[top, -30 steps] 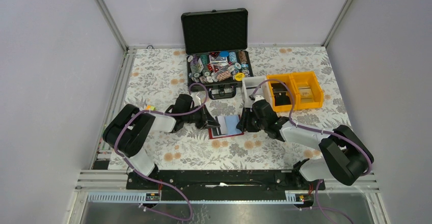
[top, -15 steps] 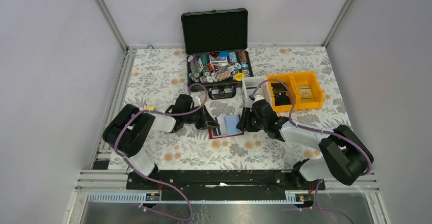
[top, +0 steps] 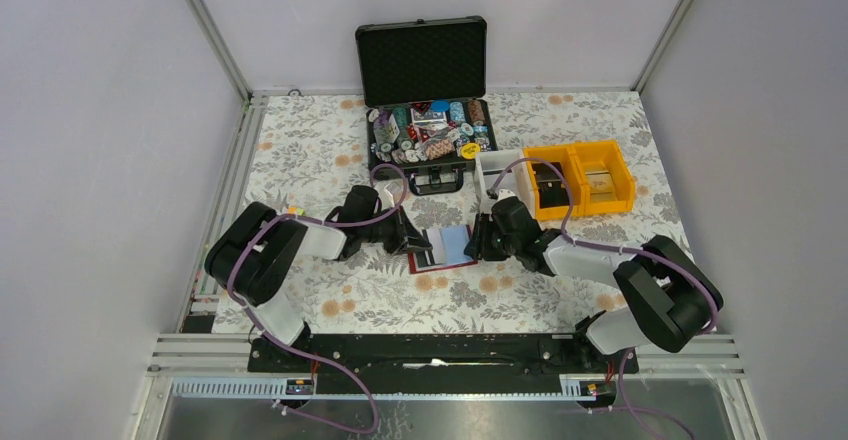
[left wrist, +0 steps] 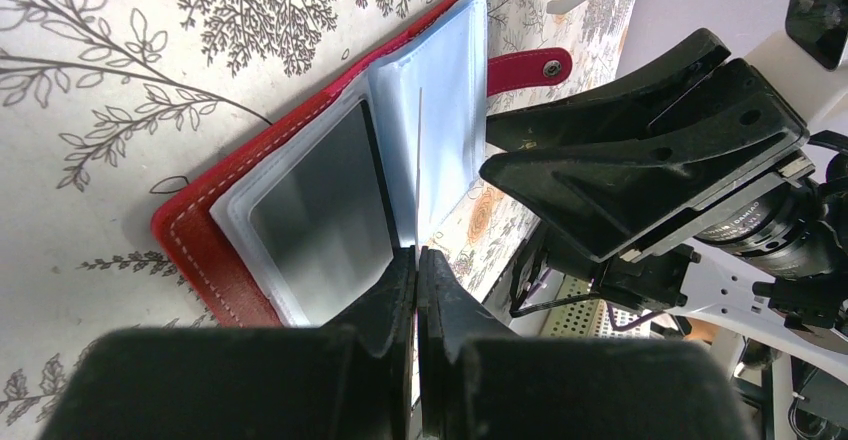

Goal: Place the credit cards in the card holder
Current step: Insert the credit card into the card holder.

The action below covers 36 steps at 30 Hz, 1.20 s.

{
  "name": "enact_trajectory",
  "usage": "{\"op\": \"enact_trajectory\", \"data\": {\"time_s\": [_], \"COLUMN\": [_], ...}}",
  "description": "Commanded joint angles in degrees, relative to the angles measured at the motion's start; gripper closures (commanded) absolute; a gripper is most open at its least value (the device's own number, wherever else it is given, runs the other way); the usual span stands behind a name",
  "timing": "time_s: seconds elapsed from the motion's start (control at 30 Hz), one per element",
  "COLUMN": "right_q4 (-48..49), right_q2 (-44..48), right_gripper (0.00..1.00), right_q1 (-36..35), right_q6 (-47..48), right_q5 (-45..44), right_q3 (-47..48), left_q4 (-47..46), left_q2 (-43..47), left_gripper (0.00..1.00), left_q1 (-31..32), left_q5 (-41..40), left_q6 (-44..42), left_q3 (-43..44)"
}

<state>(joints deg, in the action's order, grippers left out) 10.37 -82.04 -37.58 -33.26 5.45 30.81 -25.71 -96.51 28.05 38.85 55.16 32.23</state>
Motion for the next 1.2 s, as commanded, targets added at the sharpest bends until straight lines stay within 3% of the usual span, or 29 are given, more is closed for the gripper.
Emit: {"op": "enact_trajectory", "data": {"time_s": [0.0,0.7,1.17], "right_q4": [2.5,3.5,0.7], "right_q2": [-1.4,-1.2,2.9], "right_gripper": [0.58,0.66,0.62], "right_q1": [-0.4,-0.5,-0.4], "right_q6": [0.5,-1.7,-2.1], "right_q5": [0.7,1.5,2.0], "right_q3": [1.1,0.2,-0.1], "left_q4": [-4.3,-10.0,-10.7], "left_q2": [-0.9,-2.3,-2.0], "left_gripper": [1.0,1.0,1.0], "left_q1": [-0.3,-0.3,-0.3], "left_q5": [1.4,2.6,1.9], "left_q6": [0.4,4.7,5.7], "left_q3": [-0.2,-3.0,-4.2]}}
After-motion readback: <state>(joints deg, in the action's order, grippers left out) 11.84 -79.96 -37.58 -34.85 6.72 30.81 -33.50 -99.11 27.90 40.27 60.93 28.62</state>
